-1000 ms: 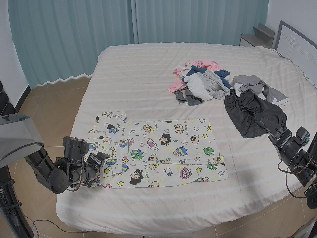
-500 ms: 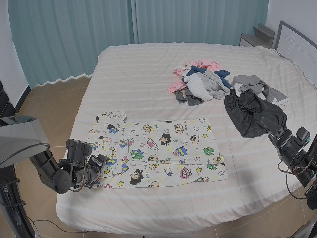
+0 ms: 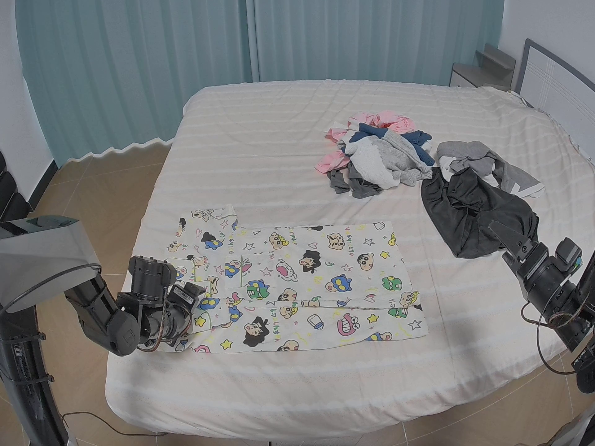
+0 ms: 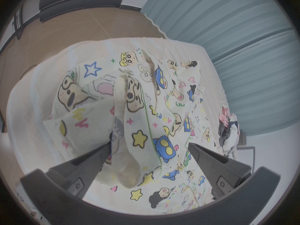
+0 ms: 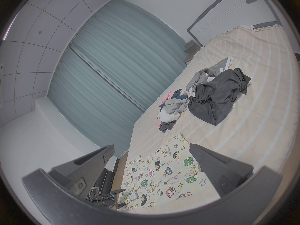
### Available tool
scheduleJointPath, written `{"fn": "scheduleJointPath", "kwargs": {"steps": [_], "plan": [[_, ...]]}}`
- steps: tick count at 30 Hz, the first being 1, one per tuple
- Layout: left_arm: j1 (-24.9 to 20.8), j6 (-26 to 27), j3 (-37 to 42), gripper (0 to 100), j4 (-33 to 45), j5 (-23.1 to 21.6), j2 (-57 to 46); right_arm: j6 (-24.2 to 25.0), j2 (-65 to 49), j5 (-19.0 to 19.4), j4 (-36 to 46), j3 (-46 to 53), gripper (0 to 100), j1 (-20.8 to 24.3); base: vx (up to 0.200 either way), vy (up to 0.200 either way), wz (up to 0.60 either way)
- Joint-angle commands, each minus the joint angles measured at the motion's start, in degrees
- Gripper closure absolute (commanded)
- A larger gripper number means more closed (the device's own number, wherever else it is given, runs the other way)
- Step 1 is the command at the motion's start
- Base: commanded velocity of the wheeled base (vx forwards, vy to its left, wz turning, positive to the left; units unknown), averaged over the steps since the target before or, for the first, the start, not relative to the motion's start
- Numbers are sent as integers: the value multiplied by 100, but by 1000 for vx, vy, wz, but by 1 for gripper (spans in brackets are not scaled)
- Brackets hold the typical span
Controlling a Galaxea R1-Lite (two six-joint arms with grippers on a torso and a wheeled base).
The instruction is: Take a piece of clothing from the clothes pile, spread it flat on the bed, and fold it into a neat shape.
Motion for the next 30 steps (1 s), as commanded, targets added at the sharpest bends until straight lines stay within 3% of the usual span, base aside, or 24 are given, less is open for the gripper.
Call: {"fn": "scheduleJointPath", "kwargs": {"steps": [1, 30], "plan": [[-14, -39, -52, 100, -1, 142, 89, -2, 2, 1, -1, -1, 0, -6, 0, 0, 0], [-57, 58, -517, 100, 96, 406, -807, -11, -174, 1, -1, -10, 0, -6, 0, 0, 0]]}}
